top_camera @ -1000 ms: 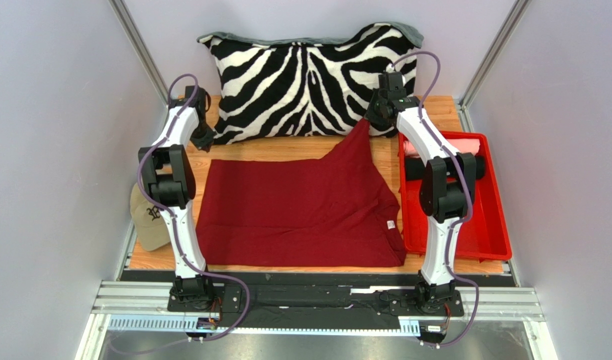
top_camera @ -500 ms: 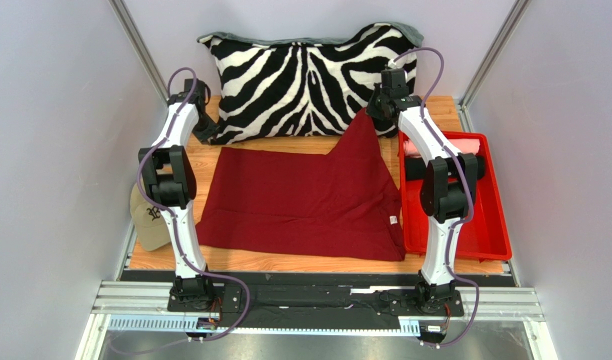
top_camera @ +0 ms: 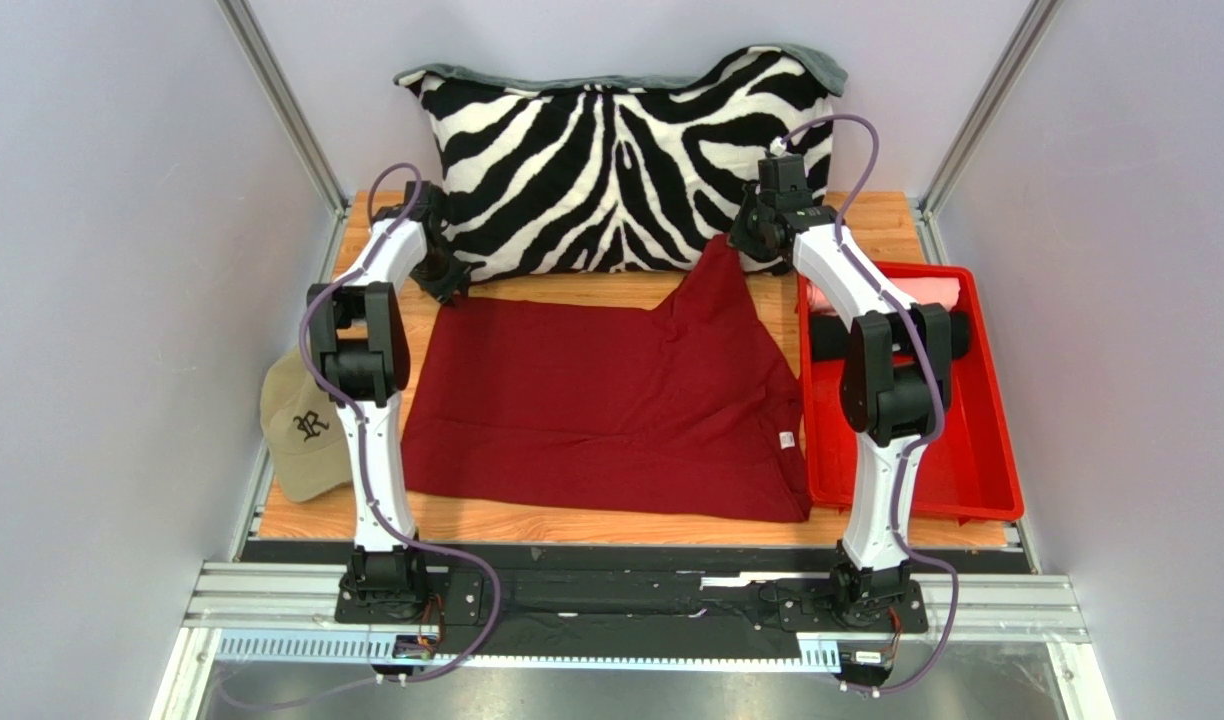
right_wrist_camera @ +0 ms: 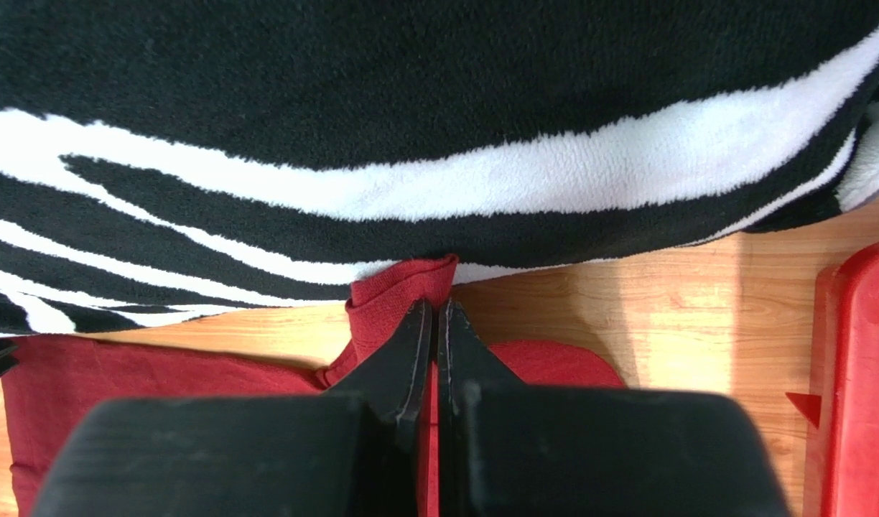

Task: Roll the t-shirts
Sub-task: Fold the T-shirt at the center of the board.

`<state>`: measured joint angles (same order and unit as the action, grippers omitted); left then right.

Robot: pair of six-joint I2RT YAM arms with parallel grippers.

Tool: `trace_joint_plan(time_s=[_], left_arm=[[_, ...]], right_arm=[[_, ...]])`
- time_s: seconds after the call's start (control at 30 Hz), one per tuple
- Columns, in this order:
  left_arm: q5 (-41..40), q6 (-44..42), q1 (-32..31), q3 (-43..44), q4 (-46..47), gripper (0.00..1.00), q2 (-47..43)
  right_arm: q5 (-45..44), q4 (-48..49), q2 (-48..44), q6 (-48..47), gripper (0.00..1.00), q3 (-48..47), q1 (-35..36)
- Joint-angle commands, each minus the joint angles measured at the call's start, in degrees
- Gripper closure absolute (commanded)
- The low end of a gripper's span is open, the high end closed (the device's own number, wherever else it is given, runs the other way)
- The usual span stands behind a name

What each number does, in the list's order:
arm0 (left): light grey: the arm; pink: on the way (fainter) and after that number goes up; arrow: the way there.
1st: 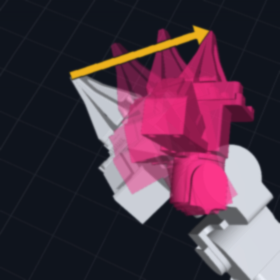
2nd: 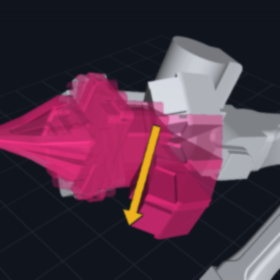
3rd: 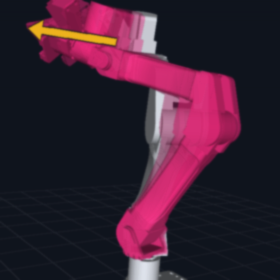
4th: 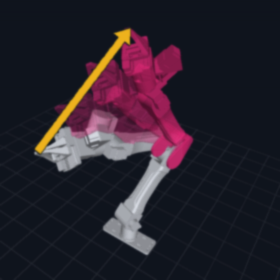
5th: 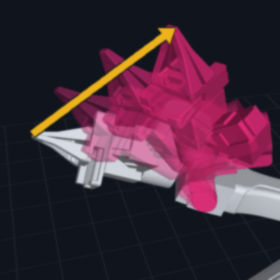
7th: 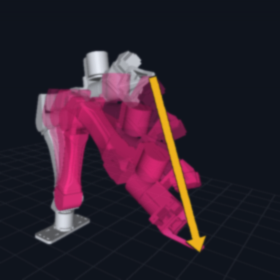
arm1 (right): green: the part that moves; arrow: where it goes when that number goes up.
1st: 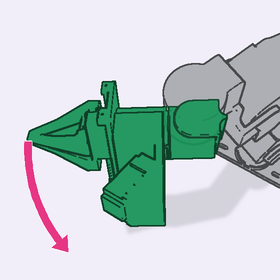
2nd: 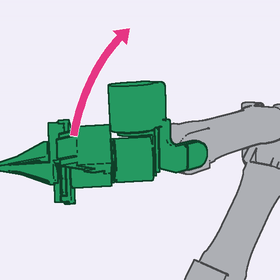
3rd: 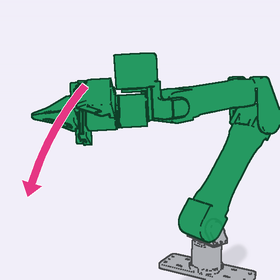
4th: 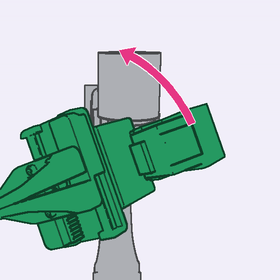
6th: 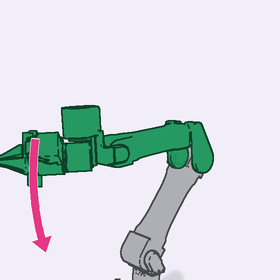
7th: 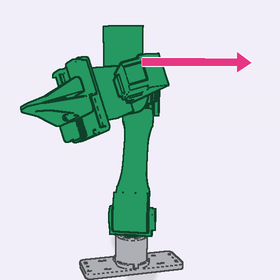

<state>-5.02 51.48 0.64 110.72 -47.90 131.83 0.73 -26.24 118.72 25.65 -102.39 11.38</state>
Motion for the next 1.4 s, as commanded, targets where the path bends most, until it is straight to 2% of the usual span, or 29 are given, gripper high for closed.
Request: trace_joint_plan(time_s=[0.0,0.37,0.67,1.03,1.13,1.23,1.3,1.37], left_arm=[[-3.2,2.8,-0.4,4.2,-2.5,0.63,1.4],[-9.7,3.5,-0.4,8.5,-8.8,0.58,2.2],[-10.5,-1.1,-0.4,19.5,-14.3,0.56,8.8],[-10.2,-1.2,-2.3,18.6,-15.3,0.60,12.1],[-9.9,-1.1,-2.4,18.7,-15.5,0.67,12.2],[-9.7,-1.2,-2.4,18.0,-14.9,0.81,11.6],[-9.7,-1.4,-2.4,17.3,-14.6,0.98,10.8],[-10.0,-1.0,-2.4,15.9,-13.7,1.00,9.7]], right_arm=[[0.8,3.2,-2.7,-0.2,1.00,0.9,-0.2],[1.5,3.6,-2.6,-0.1,1.00,1.4,-0.6],[2.1,4.1,-2.4,0.4,1.00,2.4,-0.8],[2.5,4.4,-1.7,0.6,1.00,2.5,-1.6],[2.6,4.5,-1.6,0.6,1.00,2.5,-1.5],[2.8,4.4,-1.6,0.6,1.00,2.5,-1.7],[2.9,4.4,-2.0,0.6,1.00,2.4,-1.8],[2.7,4.4,-2.7,0.7,1.00,2.3,-1.9]])
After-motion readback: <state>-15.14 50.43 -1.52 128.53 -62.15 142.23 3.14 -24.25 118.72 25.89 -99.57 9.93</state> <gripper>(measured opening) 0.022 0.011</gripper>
